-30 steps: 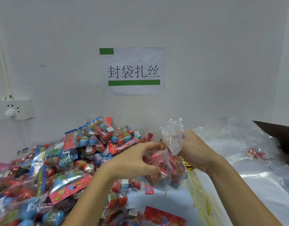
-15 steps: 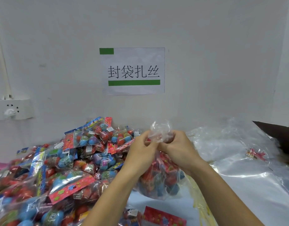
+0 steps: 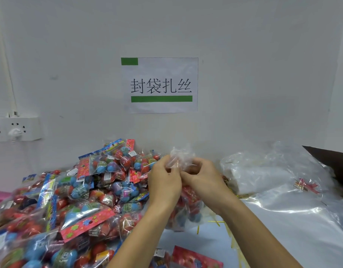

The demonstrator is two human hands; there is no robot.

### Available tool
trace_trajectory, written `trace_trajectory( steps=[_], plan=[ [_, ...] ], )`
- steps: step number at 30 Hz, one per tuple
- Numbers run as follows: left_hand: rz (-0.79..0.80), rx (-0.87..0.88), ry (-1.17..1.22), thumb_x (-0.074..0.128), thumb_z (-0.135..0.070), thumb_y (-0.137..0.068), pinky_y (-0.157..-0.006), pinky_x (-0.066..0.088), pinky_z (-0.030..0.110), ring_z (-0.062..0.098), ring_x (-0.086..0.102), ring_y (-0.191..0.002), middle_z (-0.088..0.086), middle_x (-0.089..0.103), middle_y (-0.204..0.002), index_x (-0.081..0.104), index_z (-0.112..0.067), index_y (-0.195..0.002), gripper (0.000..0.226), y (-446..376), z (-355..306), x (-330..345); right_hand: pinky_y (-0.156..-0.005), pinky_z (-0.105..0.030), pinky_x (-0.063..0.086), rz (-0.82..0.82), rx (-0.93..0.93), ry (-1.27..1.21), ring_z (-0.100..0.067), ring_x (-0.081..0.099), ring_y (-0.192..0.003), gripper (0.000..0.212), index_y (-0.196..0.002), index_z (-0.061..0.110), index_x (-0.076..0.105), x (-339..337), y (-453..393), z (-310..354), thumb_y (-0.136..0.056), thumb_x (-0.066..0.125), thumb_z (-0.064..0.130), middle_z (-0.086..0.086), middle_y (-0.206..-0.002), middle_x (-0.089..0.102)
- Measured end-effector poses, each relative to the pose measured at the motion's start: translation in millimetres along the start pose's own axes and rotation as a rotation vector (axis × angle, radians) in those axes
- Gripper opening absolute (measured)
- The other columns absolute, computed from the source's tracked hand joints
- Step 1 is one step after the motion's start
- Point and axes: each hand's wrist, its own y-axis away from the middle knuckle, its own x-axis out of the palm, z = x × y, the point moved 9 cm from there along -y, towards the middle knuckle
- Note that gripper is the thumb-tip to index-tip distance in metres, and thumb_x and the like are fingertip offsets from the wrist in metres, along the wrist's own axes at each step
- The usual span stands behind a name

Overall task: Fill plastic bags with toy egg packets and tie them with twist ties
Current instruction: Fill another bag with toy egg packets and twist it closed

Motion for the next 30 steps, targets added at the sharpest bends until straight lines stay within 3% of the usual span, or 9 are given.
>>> trace_trajectory(
  steps=[2,4,8,11,13,16,20,25,30],
  plan=[
    [-0.061,-0.003,0.006,0.054,-0.012,-0.100,-0.074,0.053,0.022,0.008,0.069,-0.084,-0.005,0.074,-0.089,0.073,-0.020,-0.094,0.021,-5,5,-11,-0.074,-0.036,0.055,0.088,0.011,-0.002,-0.025,0.070,-0.080,0.017,-0.092,0.015,0.078,3,0,2,-0.089,0.067,0.002,-0.019,-0.092,0.076],
    [-0.107,-0.009,-0.005,0.057,-0.018,-0.101,-0.073,0.047,0.011,0.001,0.066,-0.088,-0.010,0.073,-0.097,0.073,-0.023,-0.098,0.017,-10,11,-24,-0.069,-0.026,0.055,0.031,0.041,0.000,-0.017,0.070,-0.075,0.016,-0.092,0.016,0.077,-12,-2,1,-0.091,0.067,0.003,-0.015,-0.088,0.076],
    [-0.162,-0.043,-0.060,0.059,-0.025,-0.101,-0.086,0.040,0.017,0.005,0.055,-0.103,-0.015,0.059,-0.112,0.064,-0.017,-0.129,0.030,-20,19,-45,-0.060,-0.020,0.055,-0.200,0.121,0.084,-0.007,0.067,-0.062,0.012,-0.094,0.013,0.075,-59,-6,-20,-0.093,0.065,0.008,-0.004,-0.077,0.073],
    [-0.166,-0.017,-0.107,0.058,-0.022,-0.100,-0.068,0.040,0.010,0.003,0.056,-0.083,-0.020,0.059,-0.089,0.065,-0.033,-0.096,0.013,-22,16,-52,-0.059,-0.023,0.048,-0.250,0.219,0.331,-0.009,0.060,-0.061,0.013,-0.082,0.017,0.077,-77,-4,-51,-0.090,0.067,0.014,0.005,-0.067,0.068],
    [-0.165,0.005,-0.136,0.058,-0.018,-0.100,-0.060,0.038,0.013,0.009,0.053,-0.074,-0.010,0.060,-0.078,0.055,-0.033,-0.076,0.029,-23,17,-54,-0.061,-0.025,0.046,-0.233,0.303,0.522,-0.014,0.059,-0.065,0.016,-0.075,0.013,0.077,-85,-2,-76,-0.087,0.066,0.017,0.003,-0.065,0.067],
    [-0.152,-0.009,-0.144,0.058,-0.016,-0.100,-0.056,0.039,0.014,0.005,0.050,-0.065,-0.005,0.061,-0.074,0.054,-0.029,-0.070,0.032,-22,19,-52,-0.058,-0.023,0.046,-0.187,0.444,0.768,-0.016,0.064,-0.073,0.018,-0.072,0.012,0.072,-96,4,-111,-0.087,0.068,0.020,-0.002,-0.074,0.071],
    [-0.103,0.008,-0.151,0.060,-0.015,-0.098,-0.052,0.040,0.016,0.014,0.054,-0.063,0.003,0.065,-0.073,0.063,-0.018,-0.074,0.025,-21,18,-43,-0.076,-0.029,0.054,-0.155,0.506,0.888,-0.018,0.068,-0.086,0.019,-0.078,0.015,0.076,-95,12,-136,-0.084,0.077,0.032,-0.001,-0.084,0.073],
    [-0.087,0.067,-0.136,0.060,-0.015,-0.098,-0.070,0.053,0.043,0.033,0.064,-0.082,0.013,0.069,-0.083,0.067,-0.004,-0.086,0.018,-18,6,-37,-0.074,-0.029,0.052,-0.158,0.479,0.994,-0.022,0.064,-0.089,0.023,-0.088,0.016,0.066,-85,16,-140,-0.083,0.076,0.037,-0.001,-0.095,0.066],
    [-0.075,0.074,-0.125,0.059,-0.015,-0.099,-0.076,0.054,0.048,0.033,0.065,-0.086,0.012,0.070,-0.086,0.068,-0.004,-0.089,0.017,-17,1,-37,-0.075,-0.030,0.051,-0.153,0.488,1.057,-0.028,0.062,-0.092,0.010,-0.091,0.013,0.065,-82,18,-139,-0.090,0.059,0.021,-0.008,-0.102,0.065]
  ],
)
